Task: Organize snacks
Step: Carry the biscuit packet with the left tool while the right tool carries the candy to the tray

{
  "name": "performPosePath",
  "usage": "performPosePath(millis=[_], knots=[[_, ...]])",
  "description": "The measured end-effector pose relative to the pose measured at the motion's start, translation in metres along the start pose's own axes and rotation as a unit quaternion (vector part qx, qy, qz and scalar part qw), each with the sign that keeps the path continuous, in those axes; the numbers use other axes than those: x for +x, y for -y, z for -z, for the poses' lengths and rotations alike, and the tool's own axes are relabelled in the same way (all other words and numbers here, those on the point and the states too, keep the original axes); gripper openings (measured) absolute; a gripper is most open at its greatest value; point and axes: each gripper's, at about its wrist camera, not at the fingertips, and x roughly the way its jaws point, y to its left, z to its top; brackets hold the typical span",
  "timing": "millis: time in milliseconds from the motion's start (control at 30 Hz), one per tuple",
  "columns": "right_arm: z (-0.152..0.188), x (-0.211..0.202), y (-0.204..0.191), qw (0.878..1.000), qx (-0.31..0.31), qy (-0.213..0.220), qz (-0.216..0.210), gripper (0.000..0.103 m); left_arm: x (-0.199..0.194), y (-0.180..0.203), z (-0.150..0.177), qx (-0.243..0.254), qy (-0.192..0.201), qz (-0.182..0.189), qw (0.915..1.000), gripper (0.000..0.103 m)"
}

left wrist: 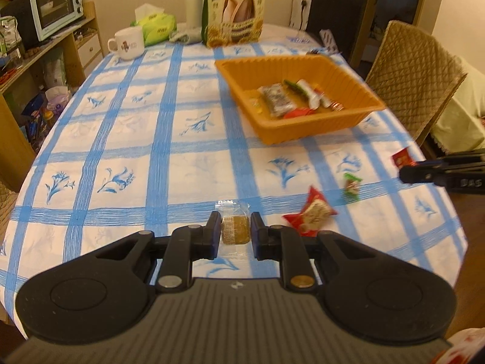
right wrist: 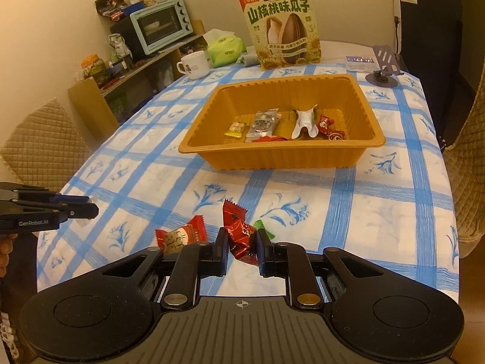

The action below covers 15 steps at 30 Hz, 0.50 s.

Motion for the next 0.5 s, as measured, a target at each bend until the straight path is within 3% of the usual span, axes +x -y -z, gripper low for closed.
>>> performPosePath(millis=[267,500], knots=[[-0.005,-0.016,-0.004,1.000,-0.005,0.012,-0.010,0.019,-0.025,0.026,-0.017,0.014,0.033,0.019,0.9992,0.018],[-0.023,-0.022,0.005,0.999,-0.013,0.030,-0.021,0.019,-0.021,0.051,-0.047,0.032,0.055,0.028,0.9976,0.018]])
